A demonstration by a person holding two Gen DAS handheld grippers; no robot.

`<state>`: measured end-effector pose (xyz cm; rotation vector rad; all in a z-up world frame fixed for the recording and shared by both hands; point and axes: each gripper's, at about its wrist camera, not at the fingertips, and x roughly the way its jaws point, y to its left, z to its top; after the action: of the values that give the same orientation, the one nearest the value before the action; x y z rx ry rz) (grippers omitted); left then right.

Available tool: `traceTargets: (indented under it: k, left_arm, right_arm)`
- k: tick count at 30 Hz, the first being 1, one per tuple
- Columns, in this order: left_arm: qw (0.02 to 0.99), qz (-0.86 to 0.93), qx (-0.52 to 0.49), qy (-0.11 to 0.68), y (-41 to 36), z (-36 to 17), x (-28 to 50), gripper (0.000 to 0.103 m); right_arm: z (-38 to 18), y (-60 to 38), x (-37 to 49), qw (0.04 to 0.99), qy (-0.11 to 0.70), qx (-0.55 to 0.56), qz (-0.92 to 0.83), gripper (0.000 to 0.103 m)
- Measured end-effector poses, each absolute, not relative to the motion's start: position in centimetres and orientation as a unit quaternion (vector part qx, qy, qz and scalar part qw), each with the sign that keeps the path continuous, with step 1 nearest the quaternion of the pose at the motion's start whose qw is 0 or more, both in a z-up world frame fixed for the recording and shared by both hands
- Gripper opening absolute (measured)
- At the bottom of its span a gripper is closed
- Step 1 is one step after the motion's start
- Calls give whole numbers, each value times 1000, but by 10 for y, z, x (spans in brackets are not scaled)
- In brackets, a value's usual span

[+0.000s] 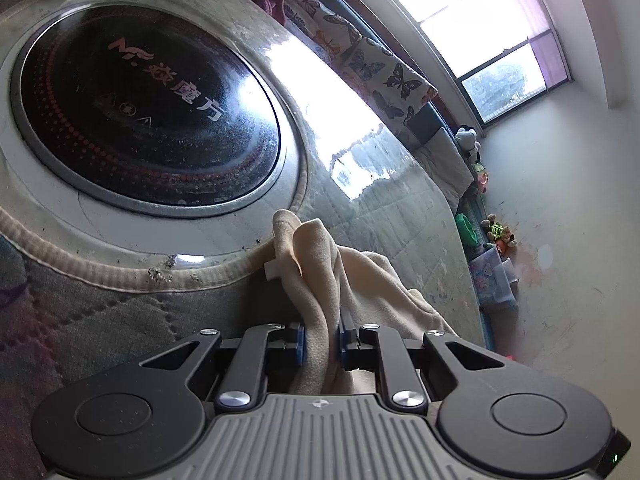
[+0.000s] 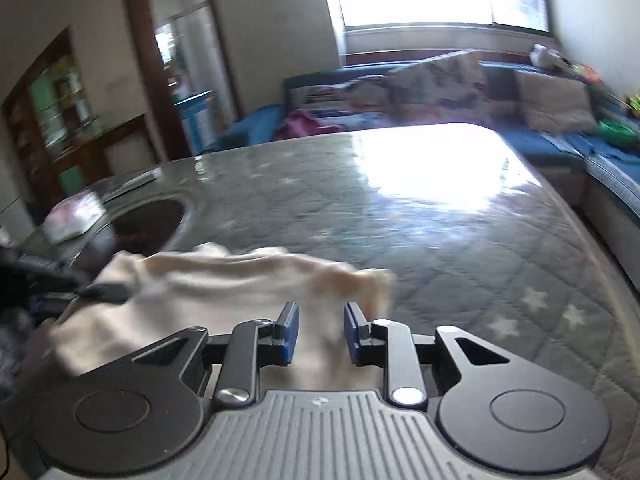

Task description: Fold clothes

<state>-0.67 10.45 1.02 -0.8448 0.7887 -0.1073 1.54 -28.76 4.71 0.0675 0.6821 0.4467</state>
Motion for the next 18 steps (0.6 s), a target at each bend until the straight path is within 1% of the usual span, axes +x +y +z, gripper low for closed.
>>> traceTargets:
  k: [2,9,10,11,12,18]
  left_arm:
    - [838,-50,-395,373,104,11,-7,16]
    - [848,-47,-373,373,100,13,-7,16]
    - [850,-47,-368,373,99,13,-7,16]
    - [852,-46,-363,374,98,14,-7,16]
    - [854,-45,-358,374,97,15,-6,16]
    - [867,-47,-334,367,86,28,-3,16]
  right_arm:
    - [42,-295,24,919,333,48,205,37]
    - [23,-306,39,910,348,95,204,37]
    - [23,-306,39,909,347,98,208,34]
    - [24,-305,39,908,346,101,212,22]
    - [24,-305,38,908,344,103,216,13]
    - [43,-309,25,917,314,102,224,10]
